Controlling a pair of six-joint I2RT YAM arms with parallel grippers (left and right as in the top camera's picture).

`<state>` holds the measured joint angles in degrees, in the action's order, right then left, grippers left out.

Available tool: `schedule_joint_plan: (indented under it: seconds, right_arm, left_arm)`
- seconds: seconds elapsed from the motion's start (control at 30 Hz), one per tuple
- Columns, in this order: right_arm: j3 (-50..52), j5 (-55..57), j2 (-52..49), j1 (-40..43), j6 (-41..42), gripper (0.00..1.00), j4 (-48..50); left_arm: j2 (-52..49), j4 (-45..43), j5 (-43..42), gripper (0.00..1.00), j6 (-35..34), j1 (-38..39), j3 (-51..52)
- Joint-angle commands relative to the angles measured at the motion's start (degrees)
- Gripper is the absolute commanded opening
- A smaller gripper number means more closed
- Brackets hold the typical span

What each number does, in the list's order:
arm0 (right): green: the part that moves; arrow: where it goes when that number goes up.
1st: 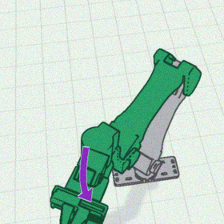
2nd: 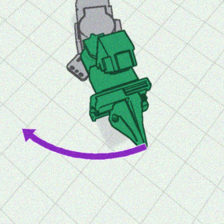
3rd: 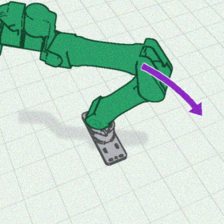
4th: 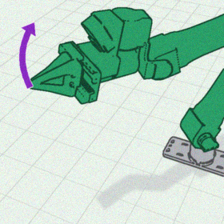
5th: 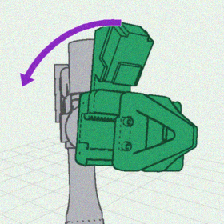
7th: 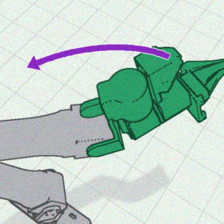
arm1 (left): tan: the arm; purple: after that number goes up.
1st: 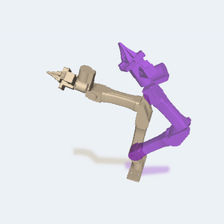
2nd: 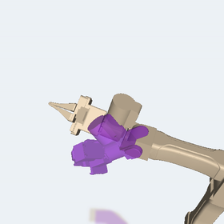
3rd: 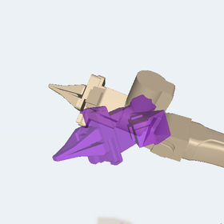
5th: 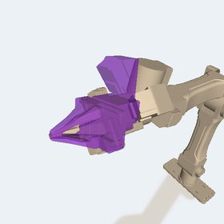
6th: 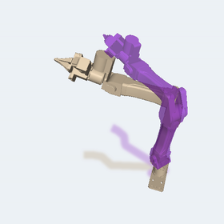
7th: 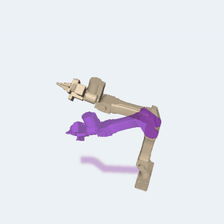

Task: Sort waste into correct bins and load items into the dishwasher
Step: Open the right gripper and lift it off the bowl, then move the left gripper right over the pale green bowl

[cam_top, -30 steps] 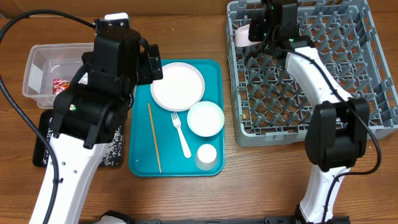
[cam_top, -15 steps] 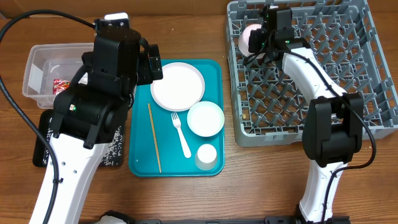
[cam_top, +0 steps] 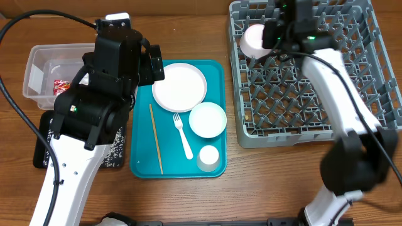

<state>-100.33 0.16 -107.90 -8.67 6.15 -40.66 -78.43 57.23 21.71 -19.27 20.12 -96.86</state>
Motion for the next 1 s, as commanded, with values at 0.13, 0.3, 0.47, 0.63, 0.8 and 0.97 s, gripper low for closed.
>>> schedule_joint_plan:
  seconds: [0.13, 0.3, 0.47, 0.63, 0.8, 0.97]
  right_arm:
    - [-2.01, -1.75, 9.60, 0.00, -0.11, 0.69, -18.91]
    - [-2.01, -1.53, 9.94, 0.07, -0.09, 0.74, -28.68]
    - [-2.01, -1.51, 9.94, 0.07, -0.07, 0.77, -31.36]
    - [-2.01, -1.51, 9.94, 0.07, 0.13, 0.79, -35.04]
    - [-2.01, -1.53, 9.94, 0.44, 0.11, 0.80, -37.05]
    - [-2.01, -1.55, 9.94, 0.44, 0.11, 0.80, -37.90]
  left_arm:
    - [0.44, -0.24, 0.72, 1.00, 0.63, -0.22, -1.18]
    - [0.44, -0.24, 0.72, 1.00, 0.63, -0.22, -1.16]
    - [0.44, -0.59, 0.00, 1.00, 0.04, -0.22, -1.18]
    - [0.44, -1.22, -3.32, 1.00, -0.46, -0.22, -1.16]
    - [0.44, -2.93, -8.72, 1.00, -0.94, -0.20, -1.14]
    - [-1.84, -0.26, -18.73, 0.68, -5.84, -0.15, 2.32]
